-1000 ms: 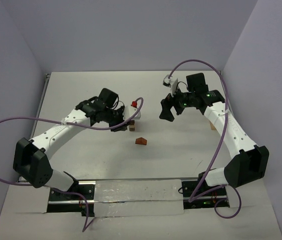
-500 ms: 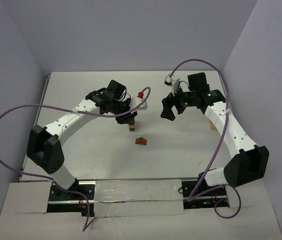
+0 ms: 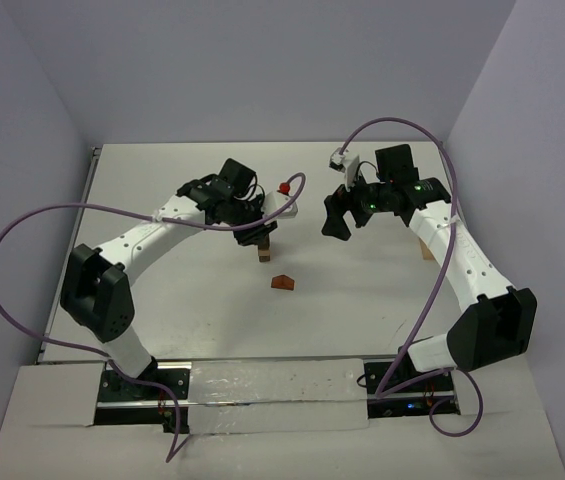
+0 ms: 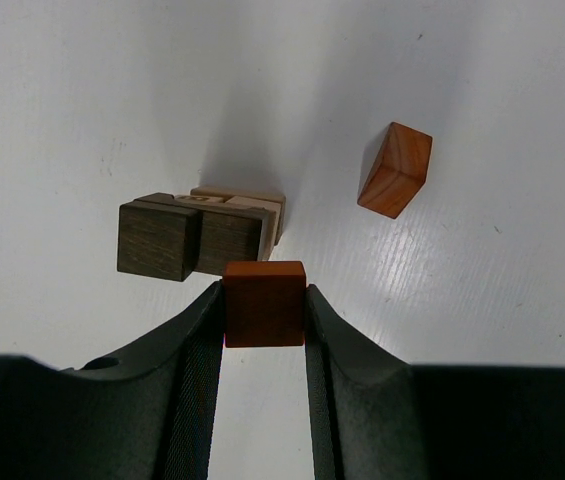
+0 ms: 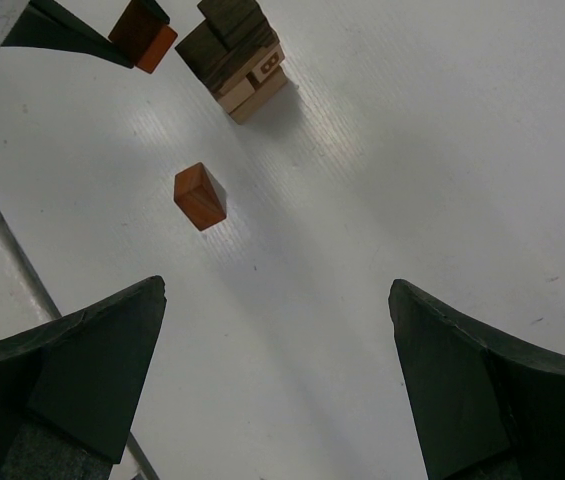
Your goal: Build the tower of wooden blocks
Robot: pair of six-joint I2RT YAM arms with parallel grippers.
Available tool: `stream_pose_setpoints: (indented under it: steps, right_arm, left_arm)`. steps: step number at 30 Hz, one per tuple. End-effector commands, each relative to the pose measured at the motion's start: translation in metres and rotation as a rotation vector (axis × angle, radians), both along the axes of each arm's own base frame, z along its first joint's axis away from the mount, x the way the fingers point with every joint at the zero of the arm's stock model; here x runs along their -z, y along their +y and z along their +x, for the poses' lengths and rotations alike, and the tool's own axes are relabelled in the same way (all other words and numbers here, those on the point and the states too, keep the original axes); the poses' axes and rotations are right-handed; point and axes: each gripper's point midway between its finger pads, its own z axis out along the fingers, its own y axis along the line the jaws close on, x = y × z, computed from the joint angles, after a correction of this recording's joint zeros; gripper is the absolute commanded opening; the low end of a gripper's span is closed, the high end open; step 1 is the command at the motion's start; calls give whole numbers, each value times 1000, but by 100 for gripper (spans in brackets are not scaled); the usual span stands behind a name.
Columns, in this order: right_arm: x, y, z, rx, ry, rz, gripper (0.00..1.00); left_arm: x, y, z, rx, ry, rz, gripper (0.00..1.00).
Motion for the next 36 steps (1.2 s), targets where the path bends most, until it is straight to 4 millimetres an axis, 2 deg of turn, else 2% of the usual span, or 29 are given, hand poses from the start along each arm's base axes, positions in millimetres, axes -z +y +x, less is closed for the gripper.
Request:
stream_pose_setpoints:
  steps: [1,36]
  right_arm:
    - [-11,1,6,2,-29,22,100]
    - [-7,4,7,-7,-10,30,100]
  left_arm:
    - [-17,-12,17,7,-78,-33,27]
    - [-5,-23,35,23,-107,-16,40]
